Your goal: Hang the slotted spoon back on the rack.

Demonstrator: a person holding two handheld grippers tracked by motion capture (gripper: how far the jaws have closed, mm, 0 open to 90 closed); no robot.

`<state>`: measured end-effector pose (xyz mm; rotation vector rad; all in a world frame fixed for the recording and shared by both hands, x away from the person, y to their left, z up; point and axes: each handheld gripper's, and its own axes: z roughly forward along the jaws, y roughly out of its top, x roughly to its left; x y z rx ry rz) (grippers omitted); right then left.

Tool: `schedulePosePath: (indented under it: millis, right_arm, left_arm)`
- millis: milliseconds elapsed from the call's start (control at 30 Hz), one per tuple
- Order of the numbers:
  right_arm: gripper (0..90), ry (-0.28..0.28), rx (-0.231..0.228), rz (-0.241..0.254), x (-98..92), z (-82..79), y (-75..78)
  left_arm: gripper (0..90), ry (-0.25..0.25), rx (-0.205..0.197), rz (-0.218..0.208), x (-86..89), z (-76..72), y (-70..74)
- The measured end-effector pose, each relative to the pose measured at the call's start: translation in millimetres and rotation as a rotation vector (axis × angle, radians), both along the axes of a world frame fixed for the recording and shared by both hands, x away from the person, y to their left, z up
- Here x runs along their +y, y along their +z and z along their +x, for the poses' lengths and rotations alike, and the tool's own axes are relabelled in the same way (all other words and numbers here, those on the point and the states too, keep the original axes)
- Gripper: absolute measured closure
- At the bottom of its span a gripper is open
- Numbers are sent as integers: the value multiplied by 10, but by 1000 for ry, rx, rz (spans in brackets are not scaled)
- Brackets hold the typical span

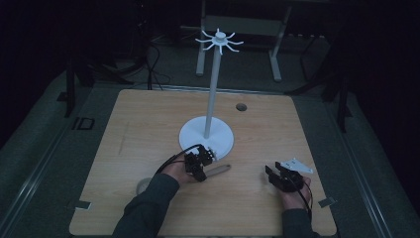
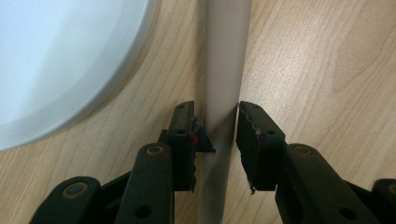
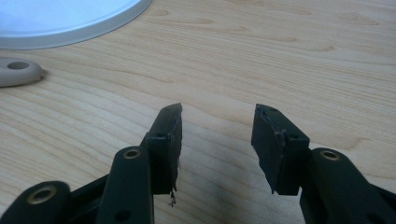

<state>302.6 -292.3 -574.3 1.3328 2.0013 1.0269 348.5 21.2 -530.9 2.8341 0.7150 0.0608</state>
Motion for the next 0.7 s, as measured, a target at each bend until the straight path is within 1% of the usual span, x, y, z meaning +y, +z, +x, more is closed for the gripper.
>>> schedulePosePath:
  millis: [133, 200, 300, 367, 467, 567, 633, 700]
  right_arm:
    - [527, -3, -1, 0, -6, 0, 1]
    - [527, -4, 0, 1, -6, 0, 1]
    - [527, -4, 0, 3, -7, -1, 2]
    - [527, -5, 0, 3, -10, 0, 1]
    - [527, -6, 1, 4, -10, 0, 0]
    - [527, -7, 1, 4, -12, -2, 1]
    - [526, -8, 2, 4, -15, 0, -1]
    - [526, -9, 3, 3, -16, 2, -3]
  left_arm:
    - [681, 7, 10, -3, -26, 17, -23]
    - [684, 3, 13, 0, -42, 27, -40]
    - [683, 1, 9, -7, -59, 30, -47]
    - [685, -3, -6, 3, -77, 19, -48]
    - [708, -19, -14, 16, -88, -3, -41]
    - [729, -31, -40, 28, -104, -38, -37]
    - [731, -28, -49, 30, -106, -47, -33]
    - [730, -20, -54, 22, -91, -46, -22]
